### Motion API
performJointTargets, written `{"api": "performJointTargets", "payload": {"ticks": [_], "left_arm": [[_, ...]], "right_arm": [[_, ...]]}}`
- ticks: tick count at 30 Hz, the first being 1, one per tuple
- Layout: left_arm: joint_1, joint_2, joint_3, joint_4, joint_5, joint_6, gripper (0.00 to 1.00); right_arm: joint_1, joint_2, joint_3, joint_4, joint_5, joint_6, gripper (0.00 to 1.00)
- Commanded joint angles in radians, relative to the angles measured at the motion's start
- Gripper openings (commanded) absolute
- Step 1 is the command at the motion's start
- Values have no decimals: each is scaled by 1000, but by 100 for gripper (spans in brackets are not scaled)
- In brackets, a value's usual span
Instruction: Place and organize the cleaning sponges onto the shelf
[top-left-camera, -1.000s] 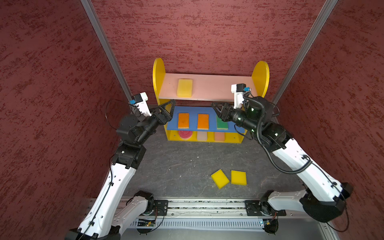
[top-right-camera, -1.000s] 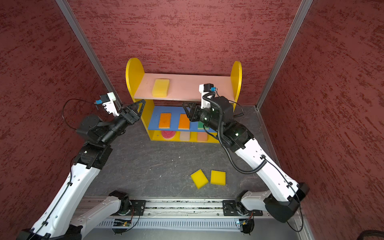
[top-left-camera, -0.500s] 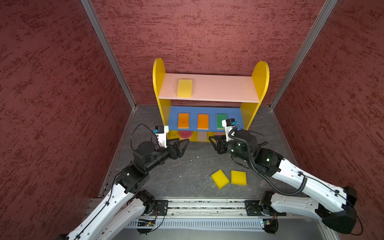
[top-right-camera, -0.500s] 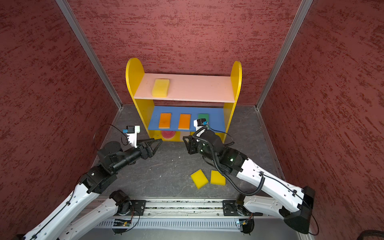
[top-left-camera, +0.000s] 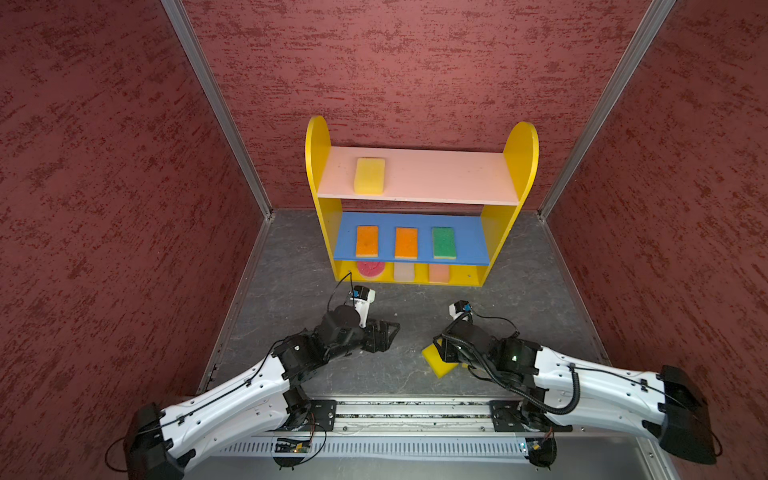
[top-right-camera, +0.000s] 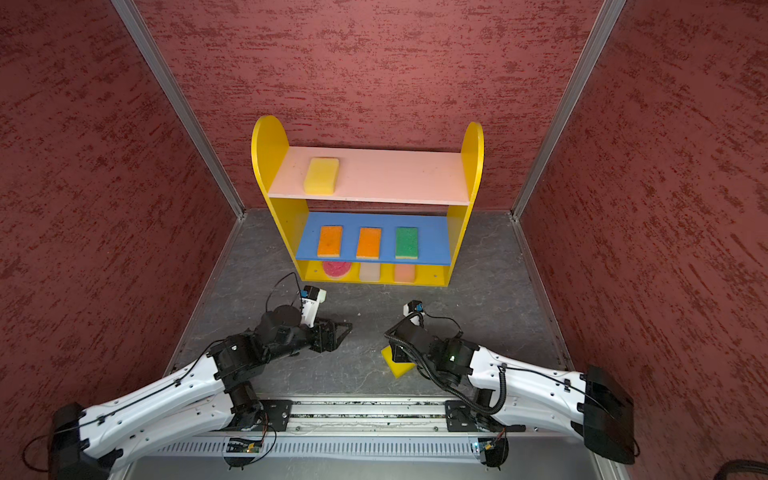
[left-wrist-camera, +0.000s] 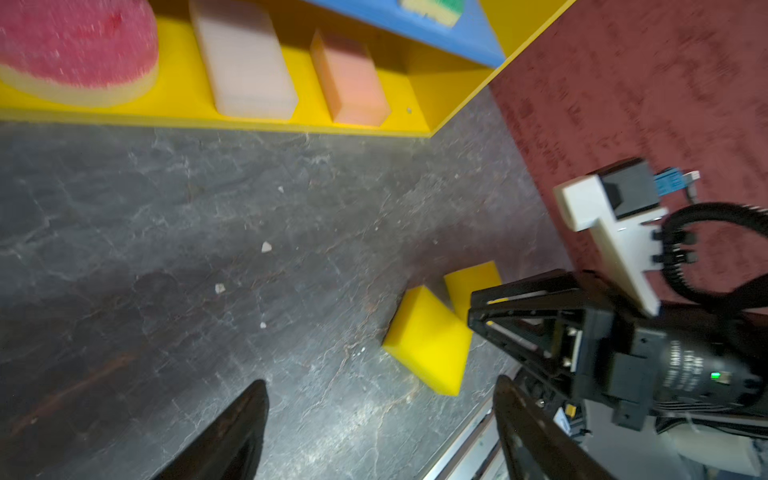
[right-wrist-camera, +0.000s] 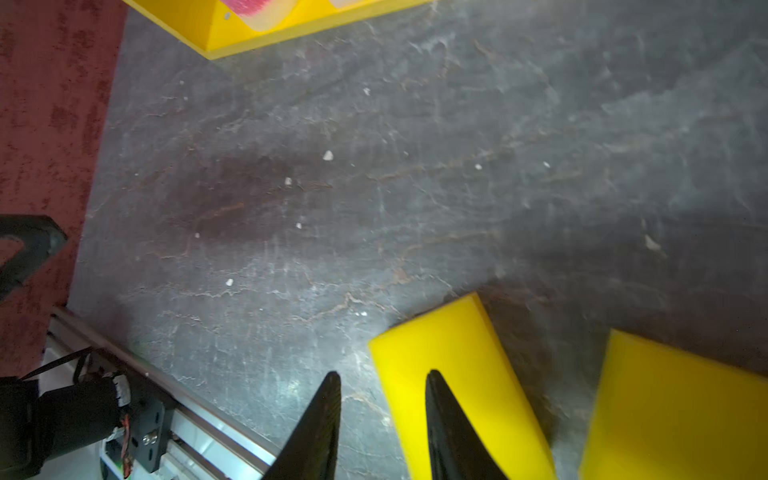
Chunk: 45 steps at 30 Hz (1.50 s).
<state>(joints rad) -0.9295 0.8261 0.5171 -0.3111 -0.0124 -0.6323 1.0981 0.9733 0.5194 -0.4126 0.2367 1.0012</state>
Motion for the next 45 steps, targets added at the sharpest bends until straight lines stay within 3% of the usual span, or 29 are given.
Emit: {"api": "performJointTargets", "payload": {"ticks": [1,12,20,30,36,45], "left_arm": [[-30,50,-25,49,-38,-23,85],[-34,165,-18,94,-1,-25,86],[-28,233,9,115,20,-27,87],[-13,251,39,115,32,-26,87],[-6,208,72,89,38,-6,87],[74,83,202,-10,18,83,89]], "right_arm": [[6,-29,-52,-15,53,91,37],[0,3,-108,9,114,29,47],[-35,81,-150,160,40,-14,45],[-44,188,-101,257,-13,-55,14],[-52,189,-45,237,-25,-58,0],[-55,140,177,22,35,-138,0]]}}
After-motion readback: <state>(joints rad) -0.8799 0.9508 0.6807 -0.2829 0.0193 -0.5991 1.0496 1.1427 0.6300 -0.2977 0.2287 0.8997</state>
